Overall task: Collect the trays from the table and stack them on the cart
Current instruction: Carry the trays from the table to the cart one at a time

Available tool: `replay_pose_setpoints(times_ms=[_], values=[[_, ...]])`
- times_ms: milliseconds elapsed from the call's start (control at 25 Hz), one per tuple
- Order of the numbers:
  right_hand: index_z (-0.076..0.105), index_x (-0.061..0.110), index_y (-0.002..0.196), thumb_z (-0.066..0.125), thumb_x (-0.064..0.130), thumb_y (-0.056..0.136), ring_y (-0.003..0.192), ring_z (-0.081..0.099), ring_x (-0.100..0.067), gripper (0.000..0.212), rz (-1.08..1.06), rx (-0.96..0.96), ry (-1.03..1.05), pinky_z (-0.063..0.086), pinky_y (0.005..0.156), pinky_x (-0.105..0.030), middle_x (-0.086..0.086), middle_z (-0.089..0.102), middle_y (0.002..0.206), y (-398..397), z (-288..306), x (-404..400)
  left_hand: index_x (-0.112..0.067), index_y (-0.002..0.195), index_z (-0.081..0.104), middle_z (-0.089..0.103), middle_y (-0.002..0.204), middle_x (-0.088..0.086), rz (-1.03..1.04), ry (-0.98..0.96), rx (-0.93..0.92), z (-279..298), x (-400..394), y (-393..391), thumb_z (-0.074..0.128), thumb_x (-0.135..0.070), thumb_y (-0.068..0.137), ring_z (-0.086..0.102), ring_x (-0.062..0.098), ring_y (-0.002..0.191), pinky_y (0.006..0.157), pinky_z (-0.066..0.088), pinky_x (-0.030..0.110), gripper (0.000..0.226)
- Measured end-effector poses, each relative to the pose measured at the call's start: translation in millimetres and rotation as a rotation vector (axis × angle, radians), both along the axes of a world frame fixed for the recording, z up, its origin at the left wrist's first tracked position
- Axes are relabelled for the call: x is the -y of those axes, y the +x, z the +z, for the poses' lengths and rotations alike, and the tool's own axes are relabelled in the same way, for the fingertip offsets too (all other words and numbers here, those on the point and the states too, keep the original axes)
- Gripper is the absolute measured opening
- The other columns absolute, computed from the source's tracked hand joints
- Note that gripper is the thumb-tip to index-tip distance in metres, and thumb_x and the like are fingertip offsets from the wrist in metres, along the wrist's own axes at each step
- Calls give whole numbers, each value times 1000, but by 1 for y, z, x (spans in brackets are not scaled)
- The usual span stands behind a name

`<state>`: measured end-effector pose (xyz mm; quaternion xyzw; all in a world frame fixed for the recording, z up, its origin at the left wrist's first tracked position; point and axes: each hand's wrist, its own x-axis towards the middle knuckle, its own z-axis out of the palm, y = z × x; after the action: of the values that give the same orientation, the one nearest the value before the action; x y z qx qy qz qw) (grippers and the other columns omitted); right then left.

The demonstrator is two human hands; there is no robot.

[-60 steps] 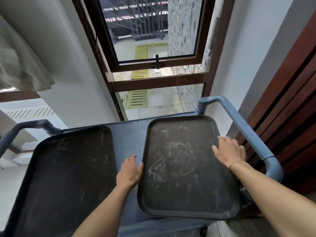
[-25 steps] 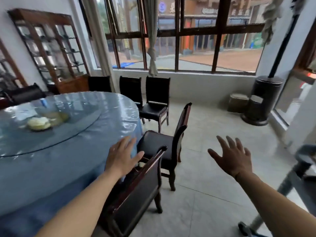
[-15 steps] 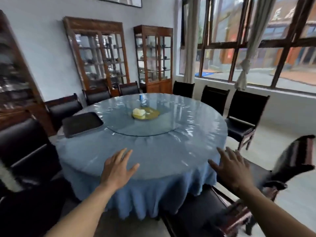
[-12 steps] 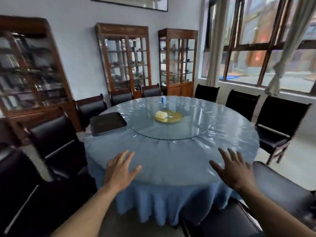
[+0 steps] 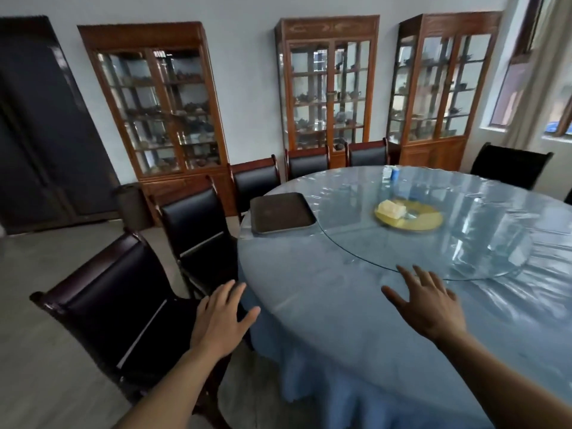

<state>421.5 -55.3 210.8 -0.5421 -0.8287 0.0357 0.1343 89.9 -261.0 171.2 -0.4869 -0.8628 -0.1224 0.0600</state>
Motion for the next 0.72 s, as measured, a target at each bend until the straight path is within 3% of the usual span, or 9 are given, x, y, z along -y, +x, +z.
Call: replay_pose_setpoints(times_ms=[360,720], values=[[20,37,149,24,77,84,145,17,-26,77,58,-15,-25,26,111,-49,-1,23,158,-90,-8,-162,-29,150,25,22,158,-1,59,14,-6,15,-141,-64,29,-70,88,19,18,145,117,21,43,74],[18,37,150,26,76,85,146,15,-25,76,90,-14,-48,26,112,-50,-1,21,159,-162,-8,-261,-24,150,27,27,156,2,92,36,-15,12,-232,-133,28,-68,89,24,20,143,115,24,43,75]])
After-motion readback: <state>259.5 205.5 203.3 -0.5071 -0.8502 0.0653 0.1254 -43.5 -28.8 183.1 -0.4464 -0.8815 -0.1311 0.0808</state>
